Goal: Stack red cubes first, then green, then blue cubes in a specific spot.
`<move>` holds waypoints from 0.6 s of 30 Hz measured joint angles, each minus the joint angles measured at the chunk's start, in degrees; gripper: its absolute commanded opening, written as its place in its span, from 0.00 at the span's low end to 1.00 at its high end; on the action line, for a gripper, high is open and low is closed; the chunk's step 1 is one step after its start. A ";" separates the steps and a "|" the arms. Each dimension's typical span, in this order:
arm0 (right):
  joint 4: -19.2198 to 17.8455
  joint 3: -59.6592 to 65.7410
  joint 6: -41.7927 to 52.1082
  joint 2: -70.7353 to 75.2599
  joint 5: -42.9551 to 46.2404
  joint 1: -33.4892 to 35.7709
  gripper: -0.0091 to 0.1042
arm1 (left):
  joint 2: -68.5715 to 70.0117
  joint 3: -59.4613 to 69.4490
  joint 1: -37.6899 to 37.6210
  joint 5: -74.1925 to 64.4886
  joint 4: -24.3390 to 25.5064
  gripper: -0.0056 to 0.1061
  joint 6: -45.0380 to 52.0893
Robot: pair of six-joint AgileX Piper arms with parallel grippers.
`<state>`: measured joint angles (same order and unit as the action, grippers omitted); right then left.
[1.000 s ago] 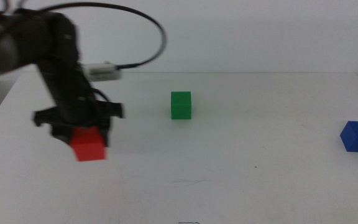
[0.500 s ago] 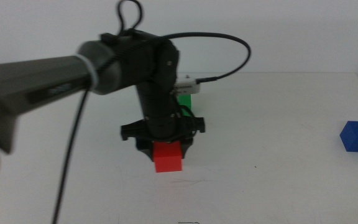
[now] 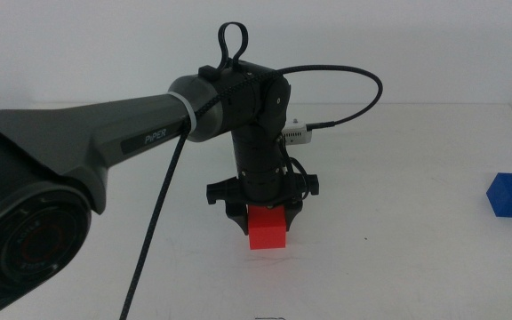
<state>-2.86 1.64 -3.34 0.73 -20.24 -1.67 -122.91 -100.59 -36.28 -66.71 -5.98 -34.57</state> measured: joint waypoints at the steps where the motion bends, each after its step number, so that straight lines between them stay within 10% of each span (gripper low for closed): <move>1: 0.00 0.00 0.00 0.00 0.00 0.00 0.83 | -0.24 0.00 0.00 0.00 -0.22 0.32 0.23; 18: 0.00 0.00 0.00 0.00 0.00 0.00 0.83 | -2.53 0.00 0.00 0.51 -2.10 0.32 4.01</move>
<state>-2.86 1.64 -3.34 0.73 -20.24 -1.67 -125.44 -100.59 -36.28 -66.20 -8.08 -30.57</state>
